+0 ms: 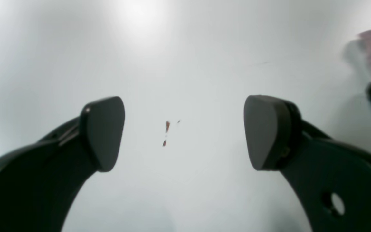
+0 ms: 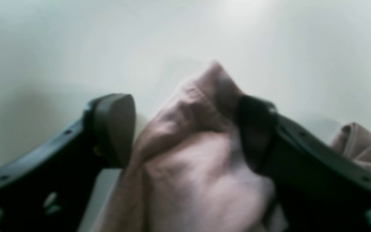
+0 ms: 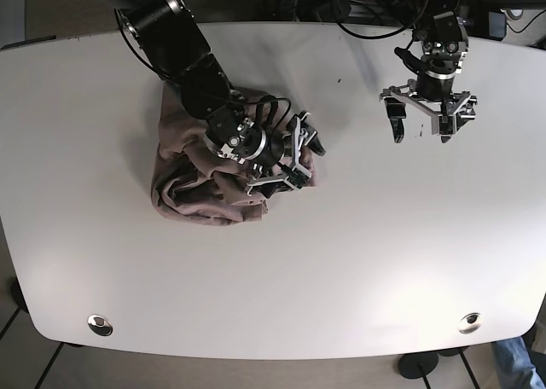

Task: Fold the T-shirt properly

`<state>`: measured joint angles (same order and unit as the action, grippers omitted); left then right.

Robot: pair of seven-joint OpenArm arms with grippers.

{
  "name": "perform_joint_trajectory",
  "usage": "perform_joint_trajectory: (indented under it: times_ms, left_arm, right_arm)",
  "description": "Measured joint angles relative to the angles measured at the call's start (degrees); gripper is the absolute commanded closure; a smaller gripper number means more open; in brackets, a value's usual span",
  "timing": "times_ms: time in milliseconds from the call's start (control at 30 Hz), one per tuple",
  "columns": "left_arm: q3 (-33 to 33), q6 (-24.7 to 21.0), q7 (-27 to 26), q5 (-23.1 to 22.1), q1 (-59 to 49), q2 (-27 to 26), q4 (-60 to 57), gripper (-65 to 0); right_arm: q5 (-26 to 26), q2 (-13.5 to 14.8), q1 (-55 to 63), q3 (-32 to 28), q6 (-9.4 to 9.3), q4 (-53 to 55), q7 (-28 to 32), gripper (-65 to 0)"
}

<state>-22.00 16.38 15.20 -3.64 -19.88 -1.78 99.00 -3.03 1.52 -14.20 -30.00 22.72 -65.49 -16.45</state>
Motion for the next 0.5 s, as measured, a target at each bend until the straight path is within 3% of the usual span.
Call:
perform_joint_trajectory:
  times_ms: [100,233,267,333,367,433,500]
  left_arm:
    - [-0.3,-0.4,-0.2,-4.0,0.0,-2.3,-0.9,-54.2]
    - [-0.3,-0.5,0.2,-7.3,-0.5,-3.3,-1.4,-54.2]
    - [-0.3,-0.5,0.2,-8.9,-0.8,-3.4,-1.3,-54.2]
    - [-0.2,-0.5,0.3,-14.1,-1.8,-4.1,-1.2,-54.2]
    - [-0.1,-0.4,0.5,-16.0,-2.3,-5.5,-1.0,-54.2]
    - [0.0,-0.8,0.1,-21.1,-2.8,-8.5,-0.3,-54.2]
    - [-0.2,-0.9,-0.2,-23.1,-2.6,-8.7,-0.3,-54.2]
  right_arm:
    - [0.0,0.0,0.1,-0.1,-1.62,0.0,0.2,-23.3]
    - [0.0,0.0,0.1,-0.1,-1.81,0.0,0.2,-3.5]
    - [0.0,0.0,0.2,-0.1,-2.05,-0.1,0.2,-1.9]
    - [-1.3,0.0,1.4,-0.3,-6.27,-2.5,-0.8,-1.7]
    - [-3.1,0.0,2.3,-0.4,-7.21,-4.2,-1.4,-1.7]
    - [-8.5,0.2,4.3,-0.4,-8.59,-9.2,-2.3,-1.7]
    - [-11.2,0.1,5.0,-0.3,-8.76,-14.3,-2.2,-1.7]
